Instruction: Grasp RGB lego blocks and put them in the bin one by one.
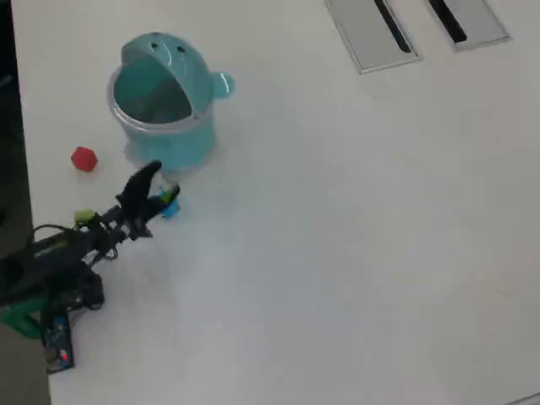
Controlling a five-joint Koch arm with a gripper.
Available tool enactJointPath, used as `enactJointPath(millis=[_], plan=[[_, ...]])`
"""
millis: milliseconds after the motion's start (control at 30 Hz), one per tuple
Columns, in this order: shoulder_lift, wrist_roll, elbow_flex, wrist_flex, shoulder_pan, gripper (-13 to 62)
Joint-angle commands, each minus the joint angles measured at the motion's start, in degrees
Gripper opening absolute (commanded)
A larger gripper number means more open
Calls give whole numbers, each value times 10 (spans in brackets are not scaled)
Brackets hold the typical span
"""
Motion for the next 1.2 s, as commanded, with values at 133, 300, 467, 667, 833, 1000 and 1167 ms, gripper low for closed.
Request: enactJointPath(millis=[133,300,467,667,833,1000,1167], plan=[[44,-192,-220,231,-95,314],[44,-257,-248,314,-135,314],[44,-355,-248,394,-235,314],[44,-442,-250,441,-352,315],[43,-541,-243,486,-429,314],[37,-595,-229,489,-476,314],[10,-620,-224,486,-506,314]])
